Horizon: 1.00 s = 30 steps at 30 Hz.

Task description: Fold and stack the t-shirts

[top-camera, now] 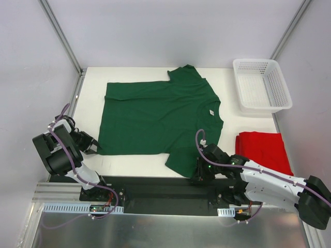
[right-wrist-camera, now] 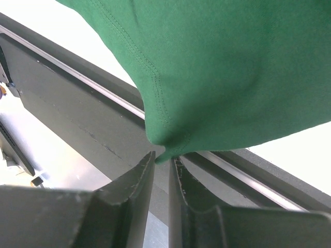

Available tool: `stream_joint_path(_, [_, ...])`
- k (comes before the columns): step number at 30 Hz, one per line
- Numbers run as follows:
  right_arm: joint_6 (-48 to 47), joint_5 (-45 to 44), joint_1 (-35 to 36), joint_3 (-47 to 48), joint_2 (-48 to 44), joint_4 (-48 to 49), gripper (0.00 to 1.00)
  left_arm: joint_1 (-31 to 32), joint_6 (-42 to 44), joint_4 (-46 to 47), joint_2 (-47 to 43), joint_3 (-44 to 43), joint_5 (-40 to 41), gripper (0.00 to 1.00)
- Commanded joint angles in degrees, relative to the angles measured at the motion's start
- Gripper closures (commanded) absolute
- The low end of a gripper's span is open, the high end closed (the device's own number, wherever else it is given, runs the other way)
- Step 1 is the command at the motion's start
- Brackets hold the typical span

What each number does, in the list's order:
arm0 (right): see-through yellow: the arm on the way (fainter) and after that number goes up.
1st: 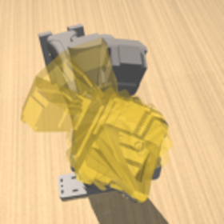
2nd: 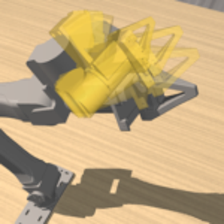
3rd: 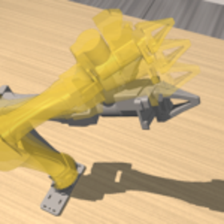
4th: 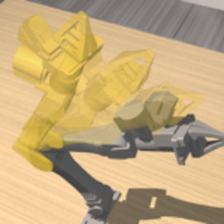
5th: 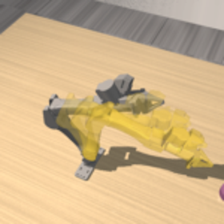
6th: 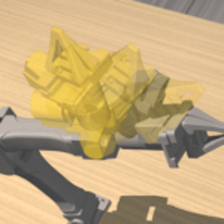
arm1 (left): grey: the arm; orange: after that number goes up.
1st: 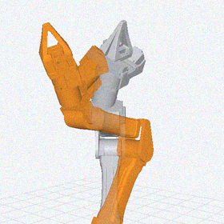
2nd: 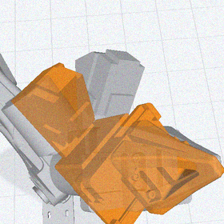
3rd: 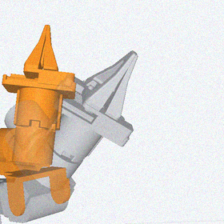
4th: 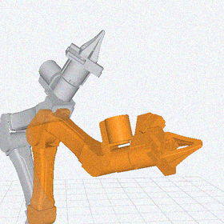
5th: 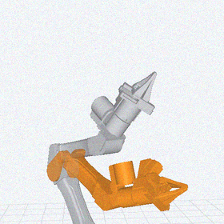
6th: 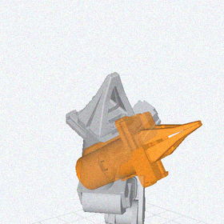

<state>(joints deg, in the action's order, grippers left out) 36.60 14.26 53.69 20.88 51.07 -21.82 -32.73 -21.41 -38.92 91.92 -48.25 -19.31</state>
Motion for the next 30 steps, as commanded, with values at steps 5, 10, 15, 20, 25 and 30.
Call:
stream_joint_path(5, [-1.4, 0.6, -0.7, 2.1, 0.6, -1.5, 0.89, -0.4, 1.1, 0.7, 1.2, 0.5, -1.5, 0.89])
stream_joint_path(10, [-1.4, 0.4, -0.7, 2.7, 1.6, -1.6, 0.99, -0.4, 1.3, 0.7, 1.2, 0.3, -1.9, 1.0])
stream_joint_path(15, [-1.7, 0.3, -0.8, 3.6, 2.5, -1.8, 0.99, -0.3, 1.5, 0.5, 0.9, 0.3, -2.7, 1.0])
stream_joint_path(20, [-3.1, -0.8, -0.8, 7.2, 1.4, -7.0, 0.99, -0.4, 1.8, -0.2, -1.0, -0.1, -3.5, 1.0])
stream_joint_path(25, [-5.2, -2.6, -0.8, 13.6, 0.5, -16.2, 0.99, -0.4, 2.2, -1.9, -3.2, -0.7, -4.9, 1.0])
stream_joint_path(30, [-8.5, -4.6, -1.0, 20.7, 1.3, -25.4, 0.99, -0.3, 2.3, -4.2, -5.2, -2.4, -3.5, 1.0])
